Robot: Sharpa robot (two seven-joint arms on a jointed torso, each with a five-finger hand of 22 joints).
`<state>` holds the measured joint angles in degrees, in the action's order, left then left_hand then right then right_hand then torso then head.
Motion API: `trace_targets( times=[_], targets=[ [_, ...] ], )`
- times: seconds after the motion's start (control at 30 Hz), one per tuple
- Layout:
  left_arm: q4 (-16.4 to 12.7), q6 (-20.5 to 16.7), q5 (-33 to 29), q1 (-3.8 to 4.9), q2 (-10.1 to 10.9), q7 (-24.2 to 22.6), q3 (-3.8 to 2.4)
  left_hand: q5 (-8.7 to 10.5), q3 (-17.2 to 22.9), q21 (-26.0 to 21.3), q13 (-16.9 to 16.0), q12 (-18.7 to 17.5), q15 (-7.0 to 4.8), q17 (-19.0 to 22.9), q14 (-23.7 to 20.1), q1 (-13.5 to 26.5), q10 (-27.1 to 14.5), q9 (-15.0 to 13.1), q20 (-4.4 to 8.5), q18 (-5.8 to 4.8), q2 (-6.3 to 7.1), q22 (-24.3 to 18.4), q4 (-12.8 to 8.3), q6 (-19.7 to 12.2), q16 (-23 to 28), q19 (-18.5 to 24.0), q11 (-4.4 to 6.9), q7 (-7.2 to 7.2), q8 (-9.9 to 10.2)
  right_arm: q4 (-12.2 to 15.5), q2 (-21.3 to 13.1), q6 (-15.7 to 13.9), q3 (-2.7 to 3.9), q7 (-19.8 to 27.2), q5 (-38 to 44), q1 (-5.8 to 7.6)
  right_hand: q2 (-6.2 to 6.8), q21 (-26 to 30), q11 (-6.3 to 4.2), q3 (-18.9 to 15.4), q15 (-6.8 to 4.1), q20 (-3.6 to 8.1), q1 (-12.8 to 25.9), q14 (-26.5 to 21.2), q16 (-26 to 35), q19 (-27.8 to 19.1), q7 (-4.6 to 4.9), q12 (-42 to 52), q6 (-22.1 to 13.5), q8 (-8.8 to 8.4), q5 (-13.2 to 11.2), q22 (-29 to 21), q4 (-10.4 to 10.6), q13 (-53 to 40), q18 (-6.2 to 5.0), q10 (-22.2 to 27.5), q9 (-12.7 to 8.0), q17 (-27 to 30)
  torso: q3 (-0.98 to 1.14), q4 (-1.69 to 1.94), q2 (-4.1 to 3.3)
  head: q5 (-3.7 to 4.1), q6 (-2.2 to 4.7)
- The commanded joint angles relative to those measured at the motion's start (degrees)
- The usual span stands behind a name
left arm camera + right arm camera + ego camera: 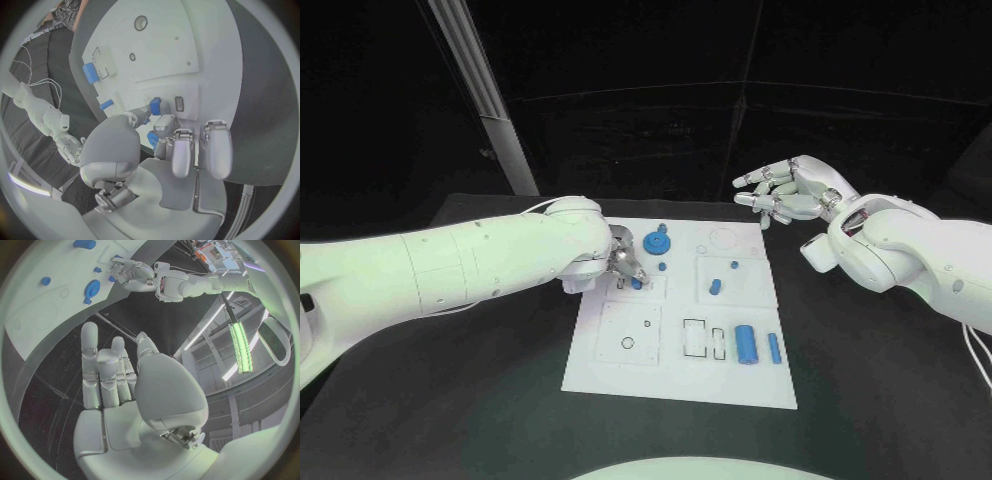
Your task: Assemble the parts on the task board
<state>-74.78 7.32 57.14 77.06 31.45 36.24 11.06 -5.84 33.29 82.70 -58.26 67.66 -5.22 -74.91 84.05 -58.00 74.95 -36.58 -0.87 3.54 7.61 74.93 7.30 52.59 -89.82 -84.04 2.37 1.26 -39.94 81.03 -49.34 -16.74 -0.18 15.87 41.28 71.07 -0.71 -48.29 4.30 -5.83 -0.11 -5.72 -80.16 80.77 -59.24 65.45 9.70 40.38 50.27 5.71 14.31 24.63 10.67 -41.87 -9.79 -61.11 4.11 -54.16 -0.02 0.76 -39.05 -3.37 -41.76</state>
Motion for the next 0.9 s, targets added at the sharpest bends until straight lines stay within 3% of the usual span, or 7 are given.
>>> trace_targets(
  times=[0.03, 0.43, 0.6, 0.63, 0.67, 0.8, 0.9],
  targets=[
    [0.3, 1.06, 0.35, -0.08, -0.17, 0.51, 0.07, -0.02, -1.47, 0.51, -0.27, 0.42, -0.54, -15.09, 5.95, 1.43, 0.49, -0.03, 0.31, -1.23, 0.12, 4.33, 0.9, 0.6, -0.18, -2.14, 0.1, 0.17, 0.21, 0.1, -0.06, 0.64, 0.03, -0.03, 0.33, 0.11, -0.02, 0.26, 0.23, -0.56, -0.05, -0.02, 0.38, -0.04, 0.34, 0.57, -0.03, 0.02, -0.4, 0.2, -0.24, -0.09, 0.08, 0.08, -0.77, 0.27, 0.03, 0.07, 0.03, 0.01, 0.01, -0.04, -0.05],
    [1.37, 0.6, 0.35, -0.08, -0.53, 0.44, 0.06, -0.03, -5.65, 0.9, -0.86, 0.9, -0.68, -15.09, 5.95, 3.65, 1.09, -0.1, 0.43, -1.36, -0.07, 5.06, 3.94, 1.57, -0.18, -2.4, 0.27, -0.04, 0.31, 0.08, -0.03, 0.79, 0.03, -0.06, 0.34, 0.11, -0.23, 0.92, 0.34, -2.2, 0.05, -0.12, 1.52, 0.05, 0.63, 0.93, 0.06, 0.69, -0.6, 0.43, -2.36, -0.51, 1.0, 0.42, -0.78, 0.28, 0.05, -0.17, -0.01, 0.06, 0.0, 0.04, 0.01],
    [1.65, -0.21, 0.35, -0.09, -0.52, 0.15, 0.06, 0.24, -12.15, 0.99, -0.59, 0.7, -0.75, -15.09, 5.95, 6.65, 1.08, -0.23, 0.55, -1.39, 0.73, 5.3, 7.67, 1.89, -0.18, -2.46, 0.41, -0.24, 0.45, 0.05, -0.04, 0.82, 0.03, -0.05, 0.34, 0.11, -0.31, 1.05, 0.37, -2.61, 0.07, -0.13, 1.8, 0.08, 0.68, 1.02, 0.08, 0.88, -0.64, 0.48, -2.76, -0.59, 1.23, 0.48, -0.78, 0.3, 0.05, -0.22, -0.03, 0.02, 0.04, -0.01, -0.01],
    [1.62, -0.5, 0.35, -0.09, -0.44, 0.04, 0.05, 2.45, -14.16, 1.06, -0.43, 0.6, -0.8, -15.09, 5.95, 7.72, 1.06, -0.29, 0.59, -1.42, 1.31, 5.44, 8.8, 1.95, -0.18, -2.51, 0.5, -0.23, 0.43, 0.04, -0.05, 0.83, 0.03, -0.04, 0.34, 0.11, -0.31, 1.05, 0.37, -2.61, 0.07, -0.13, 1.8, 0.08, 0.68, 1.02, 0.08, 0.88, -0.64, 0.48, -2.76, -0.59, 1.23, 0.48, -0.78, 0.3, 0.05, -0.22, -0.03, -0.01, 0.02, 0.05, -0.11],
    [1.57, -0.76, 0.35, -0.09, -0.33, -0.06, 0.05, 2.94, -15.53, 1.12, -0.28, 0.51, -0.89, -15.09, 5.95, 8.27, 1.03, -0.34, 0.62, -1.45, 1.64, 5.55, 9.26, 1.98, -0.18, -2.54, 0.42, -0.33, 0.41, 0.02, -0.05, 0.84, 0.03, -0.04, 0.34, 0.11, -0.31, 1.05, 0.37, -2.61, 0.07, -0.13, 1.8, 0.08, 0.68, 1.02, 0.08, 0.88, -0.64, 0.48, -2.76, -0.59, 1.23, 0.48, -0.78, 0.3, 0.05, -0.22, -0.06, 0.0, 0.01, 0.09, -0.11],
    [0.94, -1.33, 0.35, -0.08, 0.44, -0.38, -0.01, 3.07, -18.59, 1.11, -0.18, 0.44, -0.97, -15.09, 5.95, 9.12, 1.06, -0.49, 0.76, -1.44, 1.78, 5.58, 9.38, 2.02, -0.18, -2.55, 0.58, -0.39, 0.34, -0.04, -0.03, 0.92, 0.03, -0.03, 0.34, 0.11, -0.31, 1.05, 0.37, -2.61, 0.07, -0.13, 1.8, 0.08, 0.68, 1.02, 0.08, 0.88, -0.64, 0.48, -2.76, -0.59, 1.23, 0.48, -0.78, 0.3, 0.05, -0.22, -0.05, 0.04, 0.04, 0.16, -0.24],
    [0.17, -1.5, 0.35, -0.02, 1.25, -0.71, -0.26, 3.08, -20.9, 0.95, -0.06, 0.34, -1.04, -15.09, 5.95, 8.64, 1.01, -0.63, 0.84, -1.4, 0.98, 5.39, 9.36, 1.93, -0.18, -2.47, 0.62, -0.43, 0.32, -0.12, -0.01, 0.96, 0.03, -0.02, 0.34, 0.11, -0.31, 1.05, 0.37, -2.61, 0.07, -0.13, 1.8, 0.08, 0.68, 1.02, 0.08, 0.88, -0.64, 0.48, -2.76, -0.59, 1.23, 0.48, -0.78, 0.3, 0.05, -0.22, -0.06, 0.06, 0.0, 0.21, -0.14]
  ],
)
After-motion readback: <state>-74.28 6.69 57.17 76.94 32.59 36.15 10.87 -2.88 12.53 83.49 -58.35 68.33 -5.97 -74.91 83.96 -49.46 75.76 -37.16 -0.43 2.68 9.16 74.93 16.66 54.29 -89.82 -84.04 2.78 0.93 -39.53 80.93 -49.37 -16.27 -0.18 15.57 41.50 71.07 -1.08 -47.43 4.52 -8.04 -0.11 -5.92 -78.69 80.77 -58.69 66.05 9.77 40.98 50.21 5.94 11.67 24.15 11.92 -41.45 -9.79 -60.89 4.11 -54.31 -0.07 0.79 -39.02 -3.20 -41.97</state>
